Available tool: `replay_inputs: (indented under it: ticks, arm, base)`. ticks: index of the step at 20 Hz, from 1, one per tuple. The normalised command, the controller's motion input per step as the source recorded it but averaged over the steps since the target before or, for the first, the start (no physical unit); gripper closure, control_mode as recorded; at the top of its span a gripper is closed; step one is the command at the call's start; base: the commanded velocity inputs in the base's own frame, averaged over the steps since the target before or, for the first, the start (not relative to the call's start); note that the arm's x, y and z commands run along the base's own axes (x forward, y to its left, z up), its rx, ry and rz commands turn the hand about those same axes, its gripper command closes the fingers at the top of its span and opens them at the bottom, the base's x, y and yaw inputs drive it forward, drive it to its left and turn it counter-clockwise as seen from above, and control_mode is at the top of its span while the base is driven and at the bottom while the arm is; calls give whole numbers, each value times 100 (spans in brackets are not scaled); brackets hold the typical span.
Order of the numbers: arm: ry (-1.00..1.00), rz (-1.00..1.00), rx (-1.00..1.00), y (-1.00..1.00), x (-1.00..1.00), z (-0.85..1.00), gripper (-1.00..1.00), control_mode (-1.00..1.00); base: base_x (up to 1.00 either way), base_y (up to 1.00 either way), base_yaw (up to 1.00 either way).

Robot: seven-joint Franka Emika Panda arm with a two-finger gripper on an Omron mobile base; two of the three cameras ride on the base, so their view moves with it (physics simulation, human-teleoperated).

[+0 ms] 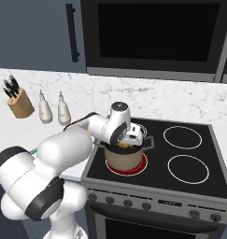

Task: Put the squash and potato in the pot. Retrieve the spatula and lightly stir the vegetables in the pot.

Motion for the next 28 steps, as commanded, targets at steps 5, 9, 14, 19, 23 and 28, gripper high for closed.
replay_inputs:
  ticks: [5, 9, 14, 19, 23, 28]
  arm:
    - [3, 0, 4, -4, 12, -26, -100, -100]
    - [0, 3, 0, 0, 0, -6, -100, -100]
    - [0, 2, 0, 0, 0, -3, -100, -100]
    - [0, 4, 0, 0, 0, 0, -100, -100]
    - [-16, 1, 0, 5, -58, 67, -100, -100]
    - [-19, 0, 1, 67, -88, 100, -100, -100]
  base:
    - [0, 0, 0]
    - [0, 0, 0]
    - [0, 0, 0]
    - [0, 0, 0]
    - [0, 0, 0]
    - [0, 0, 0]
